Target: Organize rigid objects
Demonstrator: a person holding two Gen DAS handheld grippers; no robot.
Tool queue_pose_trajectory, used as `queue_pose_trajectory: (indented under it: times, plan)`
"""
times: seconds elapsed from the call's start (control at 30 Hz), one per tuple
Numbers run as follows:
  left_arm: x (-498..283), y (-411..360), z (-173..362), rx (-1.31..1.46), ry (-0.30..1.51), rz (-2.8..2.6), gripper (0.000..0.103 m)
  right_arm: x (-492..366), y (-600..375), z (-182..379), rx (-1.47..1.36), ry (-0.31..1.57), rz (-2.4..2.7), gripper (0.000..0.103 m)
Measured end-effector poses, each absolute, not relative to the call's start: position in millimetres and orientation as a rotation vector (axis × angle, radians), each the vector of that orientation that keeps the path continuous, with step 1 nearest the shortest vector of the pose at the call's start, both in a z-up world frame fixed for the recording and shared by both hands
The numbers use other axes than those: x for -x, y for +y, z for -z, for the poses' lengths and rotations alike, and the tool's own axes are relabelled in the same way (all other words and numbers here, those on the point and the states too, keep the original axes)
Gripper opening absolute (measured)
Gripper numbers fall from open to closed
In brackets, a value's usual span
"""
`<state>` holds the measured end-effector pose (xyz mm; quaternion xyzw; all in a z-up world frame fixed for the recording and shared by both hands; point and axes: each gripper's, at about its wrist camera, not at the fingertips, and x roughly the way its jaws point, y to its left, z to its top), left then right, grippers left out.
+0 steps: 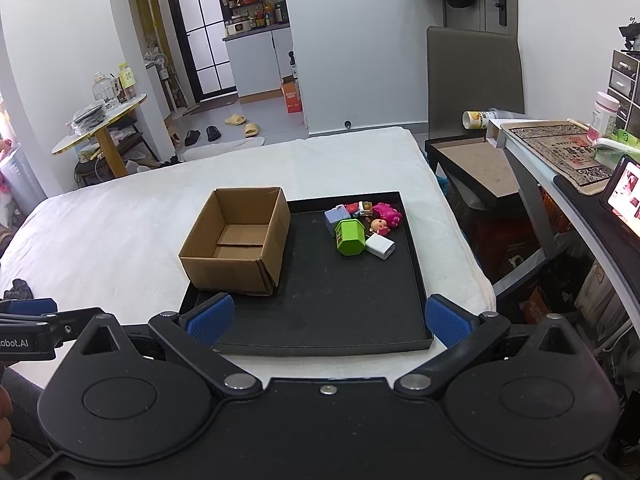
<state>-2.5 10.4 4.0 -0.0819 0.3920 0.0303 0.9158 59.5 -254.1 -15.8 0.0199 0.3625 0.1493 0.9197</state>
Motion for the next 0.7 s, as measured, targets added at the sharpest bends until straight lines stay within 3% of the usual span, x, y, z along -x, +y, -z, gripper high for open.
queue_pose_trajectory:
  times: [0.7]
  plan:
    - [2.1, 10.1, -2.8, 0.183, 0.807, -0.056, 0.103, -58.7, -253.4, 15.7, -0.037, 0.742, -0.306, 0.103]
